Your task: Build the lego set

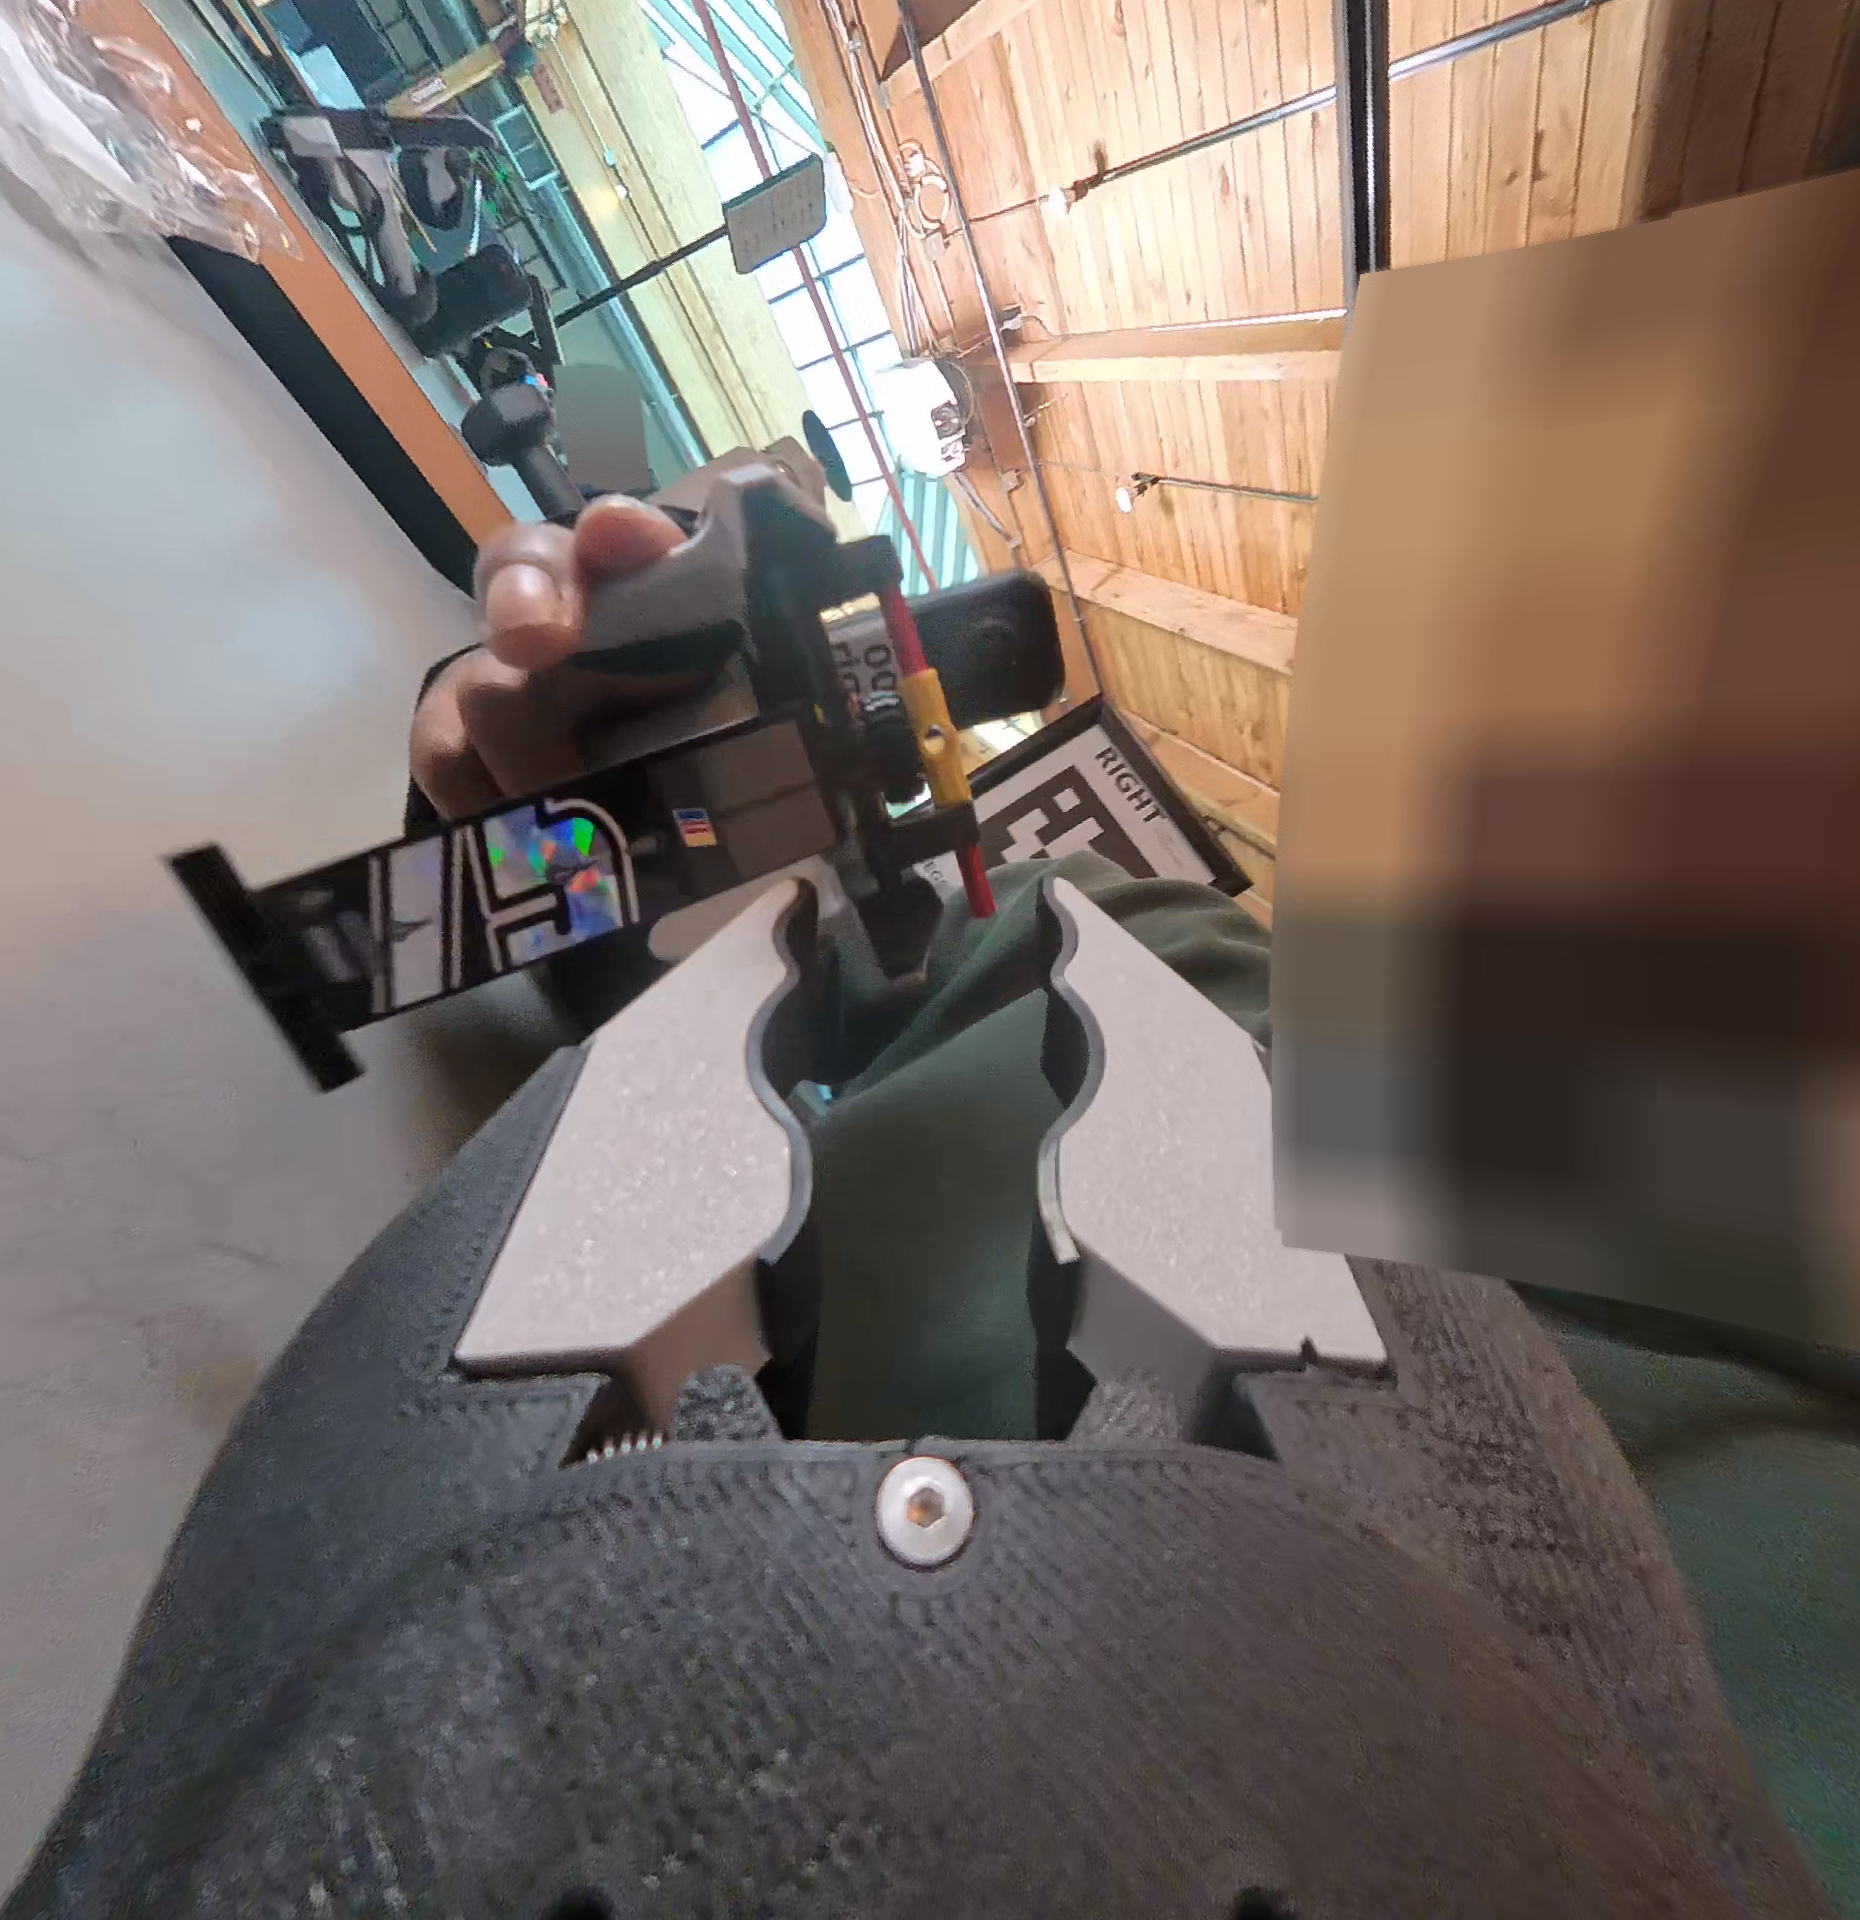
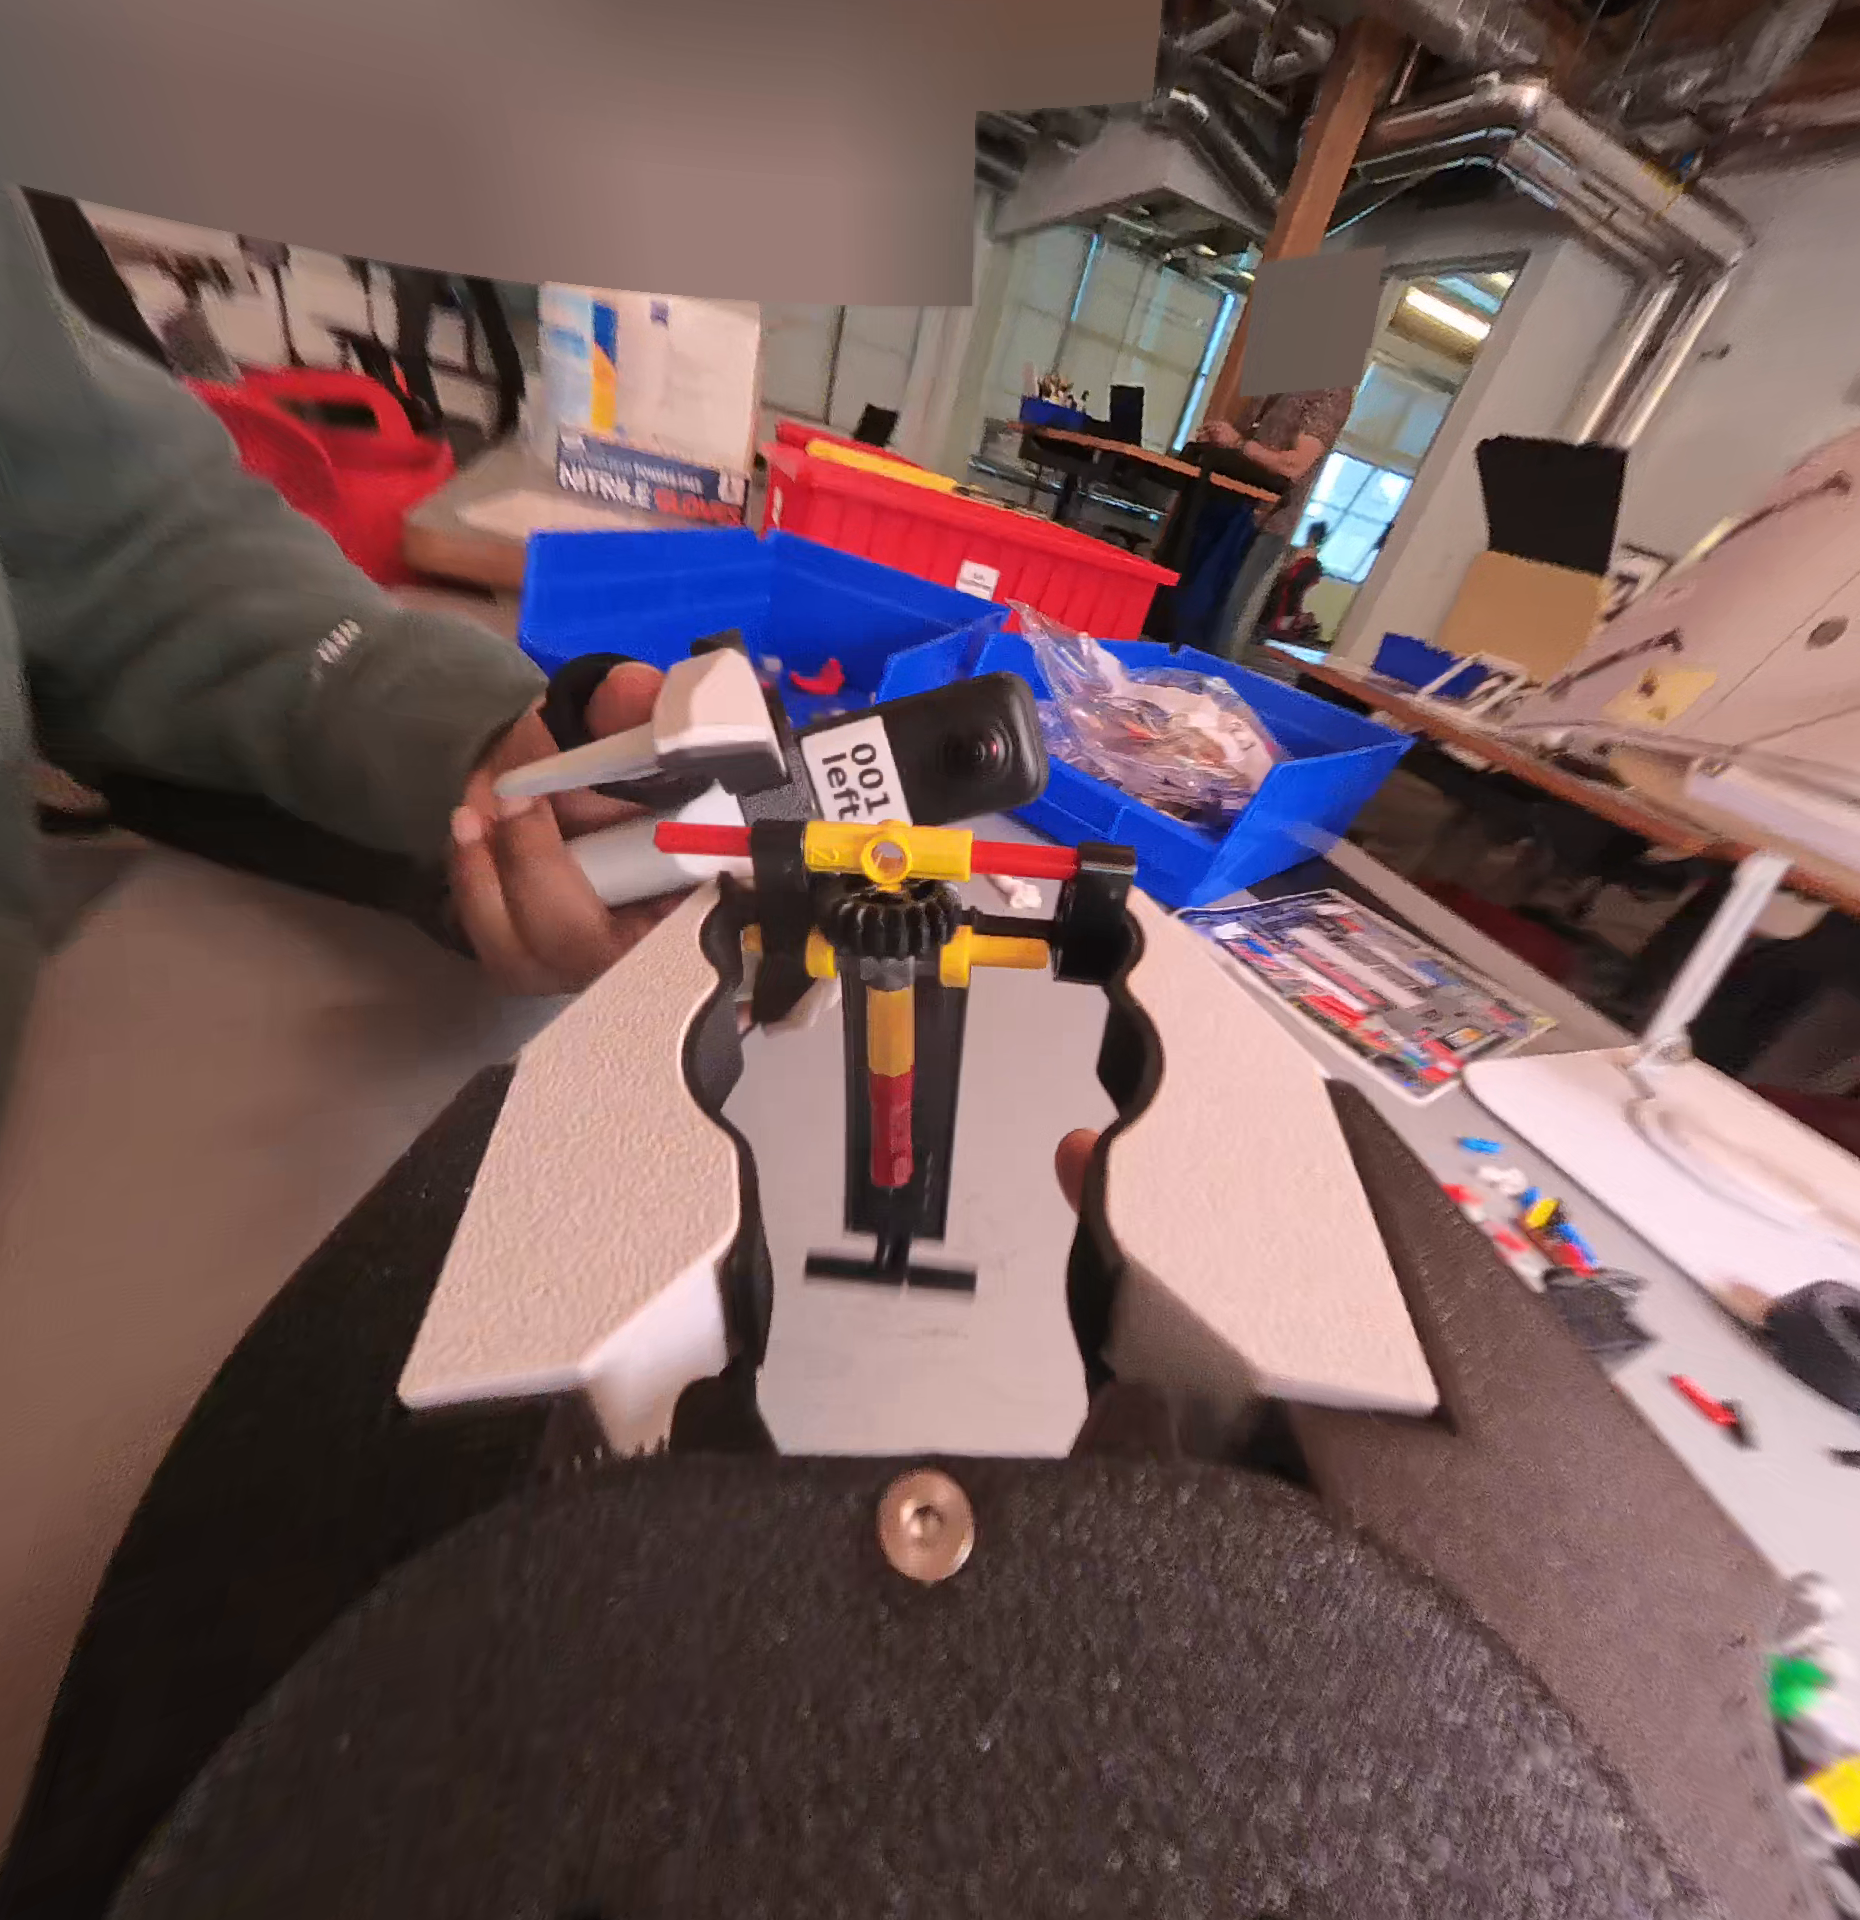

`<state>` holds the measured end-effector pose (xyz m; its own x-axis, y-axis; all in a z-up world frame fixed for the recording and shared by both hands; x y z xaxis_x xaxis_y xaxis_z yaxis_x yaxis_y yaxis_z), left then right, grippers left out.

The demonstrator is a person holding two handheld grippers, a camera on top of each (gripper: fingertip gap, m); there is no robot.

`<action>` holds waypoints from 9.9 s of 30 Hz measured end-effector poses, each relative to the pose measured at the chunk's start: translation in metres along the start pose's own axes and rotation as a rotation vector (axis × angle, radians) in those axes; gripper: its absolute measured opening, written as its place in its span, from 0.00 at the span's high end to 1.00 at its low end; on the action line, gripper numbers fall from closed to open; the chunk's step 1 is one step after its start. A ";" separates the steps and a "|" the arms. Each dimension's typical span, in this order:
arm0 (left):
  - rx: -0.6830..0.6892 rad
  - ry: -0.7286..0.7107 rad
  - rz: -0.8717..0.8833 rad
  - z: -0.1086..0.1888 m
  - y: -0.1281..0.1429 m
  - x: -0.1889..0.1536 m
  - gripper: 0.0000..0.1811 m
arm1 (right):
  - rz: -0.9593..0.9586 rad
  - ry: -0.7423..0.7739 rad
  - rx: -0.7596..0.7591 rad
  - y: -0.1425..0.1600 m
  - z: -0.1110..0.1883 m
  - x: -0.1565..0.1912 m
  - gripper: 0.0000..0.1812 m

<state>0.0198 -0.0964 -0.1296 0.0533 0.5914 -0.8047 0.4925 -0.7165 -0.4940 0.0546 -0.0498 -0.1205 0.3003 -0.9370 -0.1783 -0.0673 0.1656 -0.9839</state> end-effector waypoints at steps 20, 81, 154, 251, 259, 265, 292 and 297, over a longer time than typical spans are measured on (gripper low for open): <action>0.468 -0.545 -1.015 -0.002 0.023 0.038 0.76 | -0.233 -0.227 0.006 0.004 -0.010 0.022 0.64; 0.423 -0.727 -1.150 0.026 0.002 0.046 0.89 | -0.060 -0.135 0.377 0.027 0.000 0.009 0.93; 0.492 -0.587 -1.003 0.030 0.006 0.026 0.92 | -0.334 -0.236 0.376 0.031 0.017 0.004 0.93; 0.356 -0.690 -0.749 0.047 -0.012 0.047 0.84 | 0.709 0.102 0.499 0.059 -0.028 0.020 0.74; 0.340 -0.608 -0.571 0.052 -0.008 0.052 0.90 | 0.642 0.046 0.492 0.066 -0.027 0.022 0.73; 0.299 -0.564 -0.417 0.050 -0.005 0.055 0.94 | 0.535 0.000 0.495 0.068 -0.026 0.024 0.72; 0.064 -0.410 -0.116 0.046 -0.015 0.050 0.86 | 0.327 0.054 0.522 0.066 -0.030 0.013 0.67; 0.214 -0.460 -0.256 0.045 -0.004 0.047 0.77 | 0.289 0.043 0.485 0.060 -0.025 0.008 0.67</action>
<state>-0.0190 -0.0821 -0.1801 -0.4519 0.5684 -0.6875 0.2505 -0.6589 -0.7093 0.0296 -0.0546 -0.1803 0.2946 -0.8425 -0.4510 0.3065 0.5303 -0.7905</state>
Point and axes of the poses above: each gripper's, where its closed fingertips meet, z back along the fingers, y out of its underside, x = y × z across the jaws, the point moved 4 cm from there along z, back along the fingers, and after that the axes turned 4 degrees about -z, right-handed, at the moved point
